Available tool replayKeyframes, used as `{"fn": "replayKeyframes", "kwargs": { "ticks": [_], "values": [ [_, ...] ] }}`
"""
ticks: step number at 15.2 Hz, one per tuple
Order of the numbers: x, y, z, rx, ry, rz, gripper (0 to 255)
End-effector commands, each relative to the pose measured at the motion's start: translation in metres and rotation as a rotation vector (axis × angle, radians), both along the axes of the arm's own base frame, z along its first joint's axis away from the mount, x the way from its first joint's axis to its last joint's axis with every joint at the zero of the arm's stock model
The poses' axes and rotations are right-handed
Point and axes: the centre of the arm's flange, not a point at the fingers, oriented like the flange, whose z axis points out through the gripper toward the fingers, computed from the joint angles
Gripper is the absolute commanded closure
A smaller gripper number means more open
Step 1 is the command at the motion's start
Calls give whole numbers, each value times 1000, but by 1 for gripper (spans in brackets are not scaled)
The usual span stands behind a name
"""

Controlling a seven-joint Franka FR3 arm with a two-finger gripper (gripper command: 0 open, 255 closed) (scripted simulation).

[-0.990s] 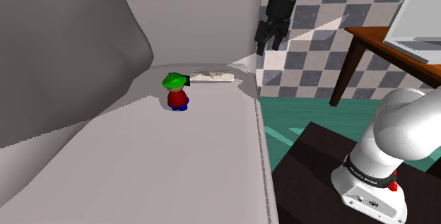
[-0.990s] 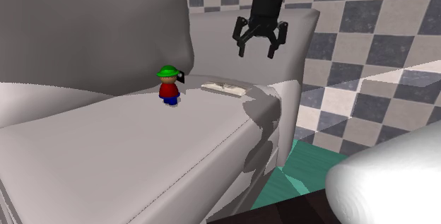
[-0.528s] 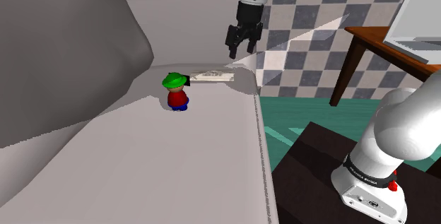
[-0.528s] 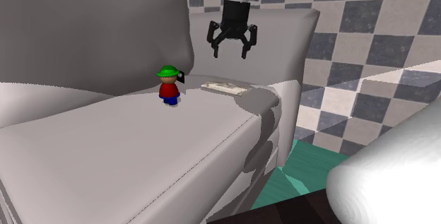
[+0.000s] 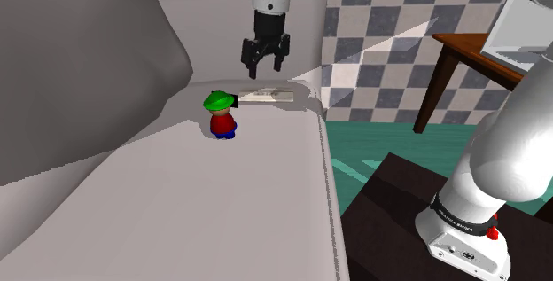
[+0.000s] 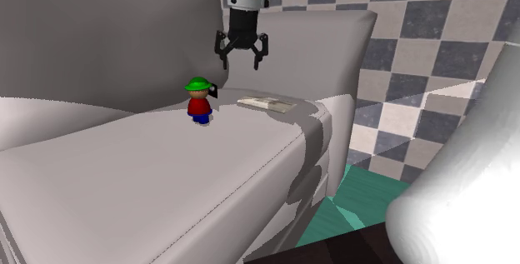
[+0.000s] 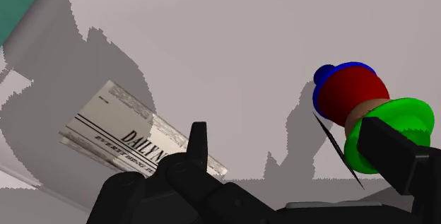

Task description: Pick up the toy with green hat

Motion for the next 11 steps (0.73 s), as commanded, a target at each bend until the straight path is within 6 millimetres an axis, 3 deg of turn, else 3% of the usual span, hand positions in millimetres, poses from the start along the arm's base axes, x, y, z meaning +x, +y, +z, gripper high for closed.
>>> {"fn": "replayKeyframes", "kwargs": {
  "ticks": [1,11],
  "values": [
    [21,20,-5,-2,-2,1,0],
    [119,107,-21,-20,-14,8,0]
  ]
}}
